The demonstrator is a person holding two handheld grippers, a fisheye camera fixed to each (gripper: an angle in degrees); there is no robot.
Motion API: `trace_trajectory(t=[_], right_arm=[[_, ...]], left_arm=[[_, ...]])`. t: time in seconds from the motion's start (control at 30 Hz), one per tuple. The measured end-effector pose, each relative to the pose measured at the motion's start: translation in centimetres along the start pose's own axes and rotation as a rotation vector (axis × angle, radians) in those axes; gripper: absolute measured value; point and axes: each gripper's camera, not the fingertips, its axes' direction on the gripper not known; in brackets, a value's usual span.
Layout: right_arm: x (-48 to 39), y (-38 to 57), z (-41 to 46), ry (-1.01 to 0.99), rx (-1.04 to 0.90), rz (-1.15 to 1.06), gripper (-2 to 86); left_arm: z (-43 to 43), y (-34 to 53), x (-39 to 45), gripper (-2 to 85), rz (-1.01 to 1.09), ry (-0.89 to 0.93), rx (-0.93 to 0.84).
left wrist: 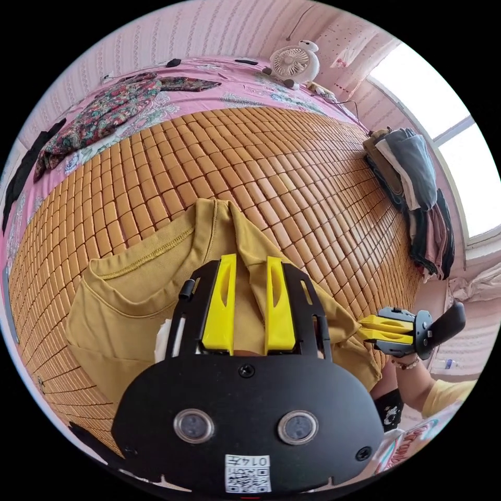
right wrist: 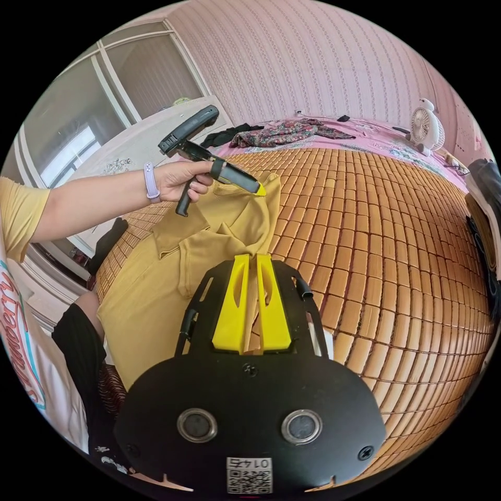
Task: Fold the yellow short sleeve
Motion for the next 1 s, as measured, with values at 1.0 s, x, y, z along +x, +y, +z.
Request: trace_trajectory(t=[1.0], right_arm=[[2.1,-9.5,3.3,0.18,-0.049,-0.027,7.5]], left_arm=[[-13.1,7.8,-4.0,6.1,0.087,-0.093,0.261]])
